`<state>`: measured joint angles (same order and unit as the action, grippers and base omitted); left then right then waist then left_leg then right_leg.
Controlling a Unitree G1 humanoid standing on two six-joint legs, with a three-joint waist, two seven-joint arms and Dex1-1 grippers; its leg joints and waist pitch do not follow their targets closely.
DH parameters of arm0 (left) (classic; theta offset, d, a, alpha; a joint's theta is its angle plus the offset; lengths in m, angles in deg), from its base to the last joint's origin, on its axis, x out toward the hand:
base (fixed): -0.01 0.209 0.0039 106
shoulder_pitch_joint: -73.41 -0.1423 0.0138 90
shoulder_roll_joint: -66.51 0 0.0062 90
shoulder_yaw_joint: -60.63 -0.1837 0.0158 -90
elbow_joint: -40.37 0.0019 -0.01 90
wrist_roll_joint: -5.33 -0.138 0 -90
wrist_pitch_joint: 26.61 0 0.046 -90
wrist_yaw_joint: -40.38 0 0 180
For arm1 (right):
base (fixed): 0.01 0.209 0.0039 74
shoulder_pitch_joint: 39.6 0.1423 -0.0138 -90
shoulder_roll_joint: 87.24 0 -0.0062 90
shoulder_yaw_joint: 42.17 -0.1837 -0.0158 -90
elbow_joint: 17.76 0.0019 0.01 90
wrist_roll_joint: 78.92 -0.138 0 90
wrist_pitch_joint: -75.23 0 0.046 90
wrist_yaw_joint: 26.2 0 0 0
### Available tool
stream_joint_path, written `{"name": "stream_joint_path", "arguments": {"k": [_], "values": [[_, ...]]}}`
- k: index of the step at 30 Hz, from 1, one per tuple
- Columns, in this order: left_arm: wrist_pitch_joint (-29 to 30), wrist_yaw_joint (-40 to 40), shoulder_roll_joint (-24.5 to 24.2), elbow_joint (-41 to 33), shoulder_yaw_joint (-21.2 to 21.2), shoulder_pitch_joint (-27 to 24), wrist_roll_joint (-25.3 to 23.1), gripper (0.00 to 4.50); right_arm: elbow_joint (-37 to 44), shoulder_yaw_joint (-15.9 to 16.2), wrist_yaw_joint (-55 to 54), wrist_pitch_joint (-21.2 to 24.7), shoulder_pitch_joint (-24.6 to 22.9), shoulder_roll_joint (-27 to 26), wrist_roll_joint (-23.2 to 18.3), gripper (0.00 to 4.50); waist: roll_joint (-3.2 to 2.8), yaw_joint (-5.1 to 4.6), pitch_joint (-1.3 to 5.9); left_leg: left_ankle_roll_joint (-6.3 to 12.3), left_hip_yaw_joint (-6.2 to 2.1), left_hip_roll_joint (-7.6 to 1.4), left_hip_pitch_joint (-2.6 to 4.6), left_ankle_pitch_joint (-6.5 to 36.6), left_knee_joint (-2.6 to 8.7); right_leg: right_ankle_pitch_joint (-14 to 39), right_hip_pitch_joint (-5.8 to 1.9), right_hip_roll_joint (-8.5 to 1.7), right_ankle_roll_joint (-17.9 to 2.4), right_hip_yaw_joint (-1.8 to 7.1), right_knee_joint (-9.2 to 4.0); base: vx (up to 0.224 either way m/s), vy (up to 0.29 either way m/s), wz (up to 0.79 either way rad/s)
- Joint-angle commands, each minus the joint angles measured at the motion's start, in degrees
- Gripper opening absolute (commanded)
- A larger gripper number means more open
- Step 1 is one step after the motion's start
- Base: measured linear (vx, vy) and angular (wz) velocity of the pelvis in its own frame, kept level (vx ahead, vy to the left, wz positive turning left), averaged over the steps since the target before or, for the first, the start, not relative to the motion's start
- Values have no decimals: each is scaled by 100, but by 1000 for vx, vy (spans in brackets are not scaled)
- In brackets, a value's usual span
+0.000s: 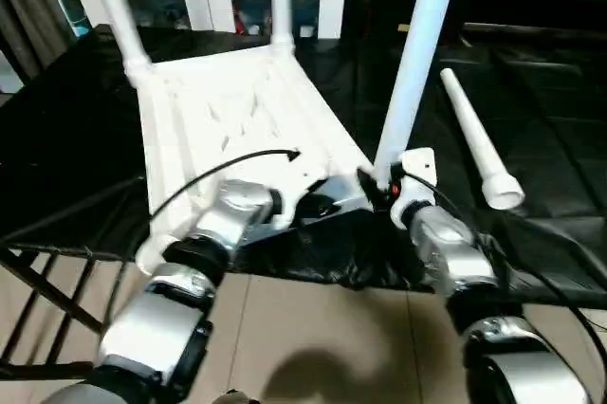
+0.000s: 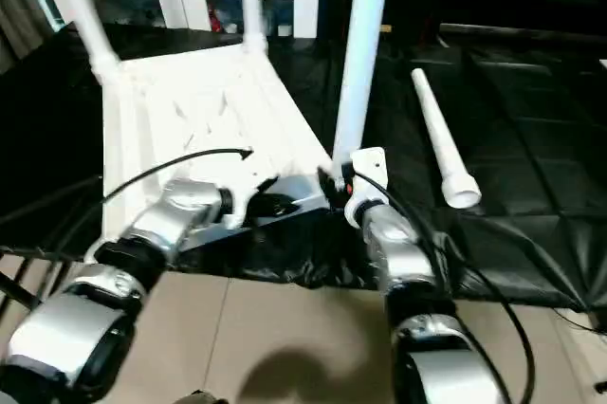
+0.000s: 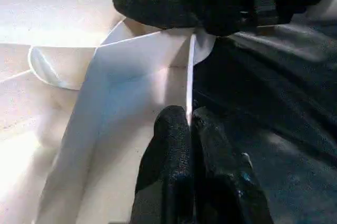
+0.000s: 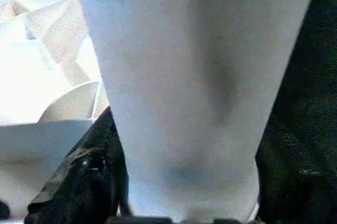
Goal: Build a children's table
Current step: Rotate leg to tighten
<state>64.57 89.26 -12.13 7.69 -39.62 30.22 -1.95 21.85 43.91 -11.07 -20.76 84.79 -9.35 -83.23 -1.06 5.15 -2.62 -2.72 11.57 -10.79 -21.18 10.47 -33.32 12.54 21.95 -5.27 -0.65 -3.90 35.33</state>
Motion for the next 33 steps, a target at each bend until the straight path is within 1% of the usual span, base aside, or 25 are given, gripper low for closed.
{"name": "stream_joint_path", "arguments": {"k": [1,2,3,6,8,10,11,12,13,14,15,16,17,19,20,21,23,25,26,27,28,29,31,32,33], "values": [[-159,-297,177,29,91,62,101,0,-224,178,89,38,-41,-247,89,348,51,-20,363,510,-128,-249,62,524,332,-342,-245,-379,-1477,271,-352,0,0,0],[-154,-282,169,21,72,34,93,0,-249,130,71,-1,-13,-256,44,359,40,-22,357,561,-132,-254,64,577,339,-285,-246,-384,-1480,263,-363,0,0,0],[-202,-291,133,-11,18,-8,42,0,-277,203,-74,-35,6,-210,170,370,25,-22,350,555,-134,-257,67,668,345,-137,-249,-389,-1475,261,-381,0,0,0],[-242,-277,108,-30,-27,-51,30,0,-272,262,-177,-134,-4,-154,260,385,31,-37,332,418,-139,-269,77,900,373,312,-237,-390,-1418,261,-428,0,0,0],[-386,-326,92,-2,-42,-89,-6,0,-69,293,-342,-206,-90,-14,404,385,37,-36,331,361,-141,-273,80,951,382,415,-238,-387,-1380,268,-437,0,0,0],[-393,-331,93,1,-40,-90,-7,0,-55,294,-357,-206,-96,-6,415,385,39,-39,336,355,-139,-272,76,900,378,296,-241,-382,-1369,275,-422,0,0,0],[-457,-405,107,33,-17,-95,-14,0,187,262,-472,-167,-210,83,475,385,48,-26,338,378,-137,-271,75,834,372,192,-238,-382,-1362,276,-413,0,0,0],[-476,-463,115,58,-3,-88,-20,0,393,205,-483,-108,-305,130,445,385,46,-28,333,394,-134,-266,73,819,371,149,-243,-375,-1345,279,-414,0,0,0],[-449,-563,159,113,70,-59,23,0,889,92,-490,62,-544,222,378,385,44,-9,333,427,-130,-270,86,826,366,109,-238,-378,-1310,281,-421,0,0,0],[-415,-597,186,134,112,-46,58,0,1117,49,-489,147,-660,257,351,385,58,4,345,473,-139,-271,80,734,361,-37,-255,-374,-1273,282,-396,0,0,0],[-428,-738,221,183,140,-18,67,0,1503,42,-447,273,-877,305,325,385,57,4,343,531,-142,-260,57,660,356,-139,-271,-366,-1230,277,-397,0,0,0],[-465,-784,232,206,138,-7,58,0,1660,35,-416,318,-975,312,299,385,39,9,351,550,-144,-266,70,668,351,-163,-258,-375,-1235,276,-392,0,0,0],[-497,-813,240,221,132,-4,57,0,1762,38,-405,337,-1045,319,278,385,48,-5,349,580,-148,-255,48,674,351,-124,-270,-383,-1235,269,-401,0,0,0],[-569,-967,261,282,165,48,69,0,2270,26,-409,508,-1335,353,251,385,53,-8,331,588,-145,-247,47,745,354,73,-266,-371,-1196,267,-439,0,0,0],[-614,-897,299,279,276,78,200,0,2685,2,-415,664,-1558,360,156,385,42,-5,325,590,-146,-246,50,765,359,151,-263,-369,-1160,271,-454,0,0,0],[-618,-895,300,276,283,79,207,0,2699,2,-413,673,-1565,359,150,385,48,10,337,596,-150,-253,53,744,357,143,-267,-378,-1145,270,-449,0,0,0],[-655,-703,300,134,432,92,398,44,3127,43,-395,891,-1778,362,130,389,33,-11,343,599,-158,-244,25,654,350,40,-270,-371,-1200,259,-430,0,0,0],[-626,-655,269,24,501,101,478,55,3332,87,-399,1023,-1870,369,164,389,29,-8,376,662,-156,-240,21,480,322,-270,-270,-376,-1274,257,-384,0,0,0],[-606,-775,198,-117,611,126,550,58,3525,141,-399,1173,-1950,378,206,389,13,-2,391,718,-154,-252,27,379,303,-533,-259,-361,-1345,258,-359,0,0,0],[-545,-907,116,-233,706,152,594,62,3641,179,-383,1310,-1996,384,221,389,23,-5,415,763,-159,-252,17,269,280,-748,-259,-365,-1379,256,-320,0,0,0],[-428,-961,3,-386,813,172,676,62,3769,216,-381,1472,-2044,389,258,389,39,-11,415,864,-161,-231,-32,64,255,-1103,-270,-343,-1402,246,-272,0,0,0],[-285,-1143,-251,-648,1027,186,778,62,3957,314,-316,1727,-2112,402,263,389,19,-13,404,928,-155,-228,-37,53,250,-1152,-248,-348,-1414,234,-270,0,0,0],[-204,-1245,-414,-789,1130,173,788,62,4085,406,-266,1893,-2158,421,276,389,9,-21,390,906,-148,-228,-23,216,253,-920,-239,-340,-1393,234,-294,0,0,0],[-104,-1252,-641,-1012,1199,103,751,62,4173,509,-195,2060,-2189,432,287,389,-6,-28,378,834,-152,-236,-16,301,273,-704,-236,-323,-1376,230,-307,0,0,0],[139,-1323,-1008,-1362,1302,-29,647,62,4263,666,-12,2296,-2216,433,228,389,-9,-29,381,794,-148,-239,-4,336,272,-632,-230,-314,-1371,232,-308,0,0,0]]}}
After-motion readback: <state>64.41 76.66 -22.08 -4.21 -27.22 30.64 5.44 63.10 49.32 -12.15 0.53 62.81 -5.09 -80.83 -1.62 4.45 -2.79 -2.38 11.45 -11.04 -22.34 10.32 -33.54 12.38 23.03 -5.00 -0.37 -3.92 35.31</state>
